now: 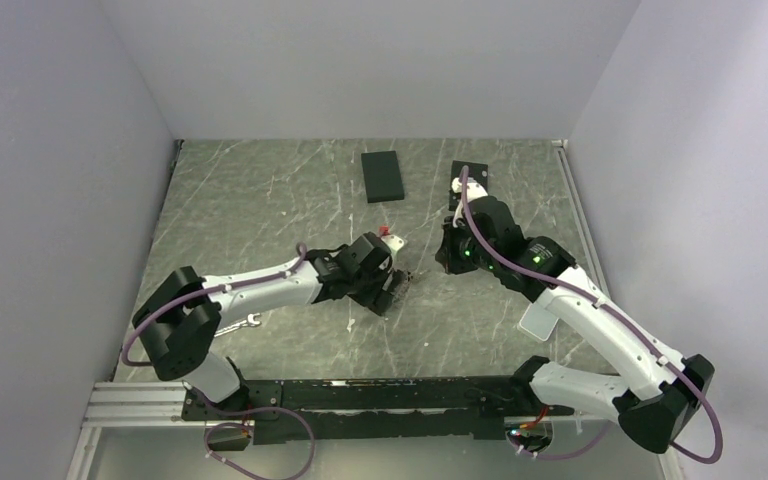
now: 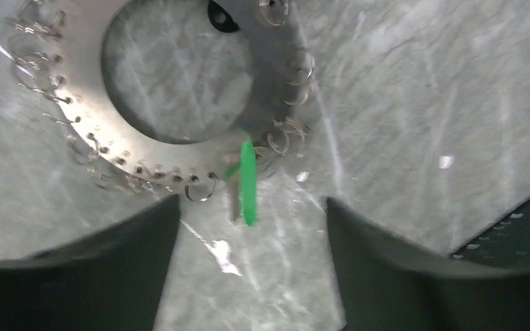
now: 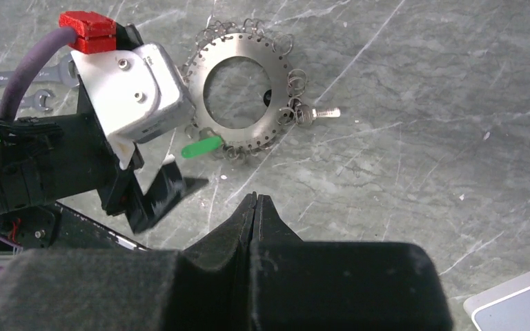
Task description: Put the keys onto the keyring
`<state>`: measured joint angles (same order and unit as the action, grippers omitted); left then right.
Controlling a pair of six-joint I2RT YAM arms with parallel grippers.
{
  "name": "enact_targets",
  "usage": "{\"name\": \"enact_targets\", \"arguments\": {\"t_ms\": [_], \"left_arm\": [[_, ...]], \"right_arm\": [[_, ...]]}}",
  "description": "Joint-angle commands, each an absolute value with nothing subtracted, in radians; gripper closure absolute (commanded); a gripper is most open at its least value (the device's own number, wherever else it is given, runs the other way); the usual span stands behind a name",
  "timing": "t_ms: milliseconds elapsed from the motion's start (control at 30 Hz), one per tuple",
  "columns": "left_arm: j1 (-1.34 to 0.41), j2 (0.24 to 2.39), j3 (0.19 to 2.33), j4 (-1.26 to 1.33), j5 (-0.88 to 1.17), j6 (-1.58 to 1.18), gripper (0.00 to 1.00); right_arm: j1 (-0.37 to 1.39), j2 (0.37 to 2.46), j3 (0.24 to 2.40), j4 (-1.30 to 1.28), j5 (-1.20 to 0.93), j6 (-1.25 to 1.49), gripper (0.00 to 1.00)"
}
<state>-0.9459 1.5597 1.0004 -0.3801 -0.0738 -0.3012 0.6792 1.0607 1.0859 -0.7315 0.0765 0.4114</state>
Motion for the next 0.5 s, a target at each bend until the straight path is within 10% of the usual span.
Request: {"name": "enact_targets", "arguments": {"t_ms": [0,333,467], "left_arm": [[-0.946,1.486,1.053,-0.424,0.042,-0.363,0.02],[-0.945,1.201,1.169,-0.533,-0.209,-0.248,0.00],[-0.944,1.069,1.159,-0.511,-0.386,-0.132,0.00]], "right_arm": [[0.676,1.043,1.115,-0.705,0.092,0.408,1.00],[0.676,0.888,1.123,-0.605,0.183,0.358,0.64],[0.676,0.803,1.090,-0.476,0.184,0.309,0.22]]}}
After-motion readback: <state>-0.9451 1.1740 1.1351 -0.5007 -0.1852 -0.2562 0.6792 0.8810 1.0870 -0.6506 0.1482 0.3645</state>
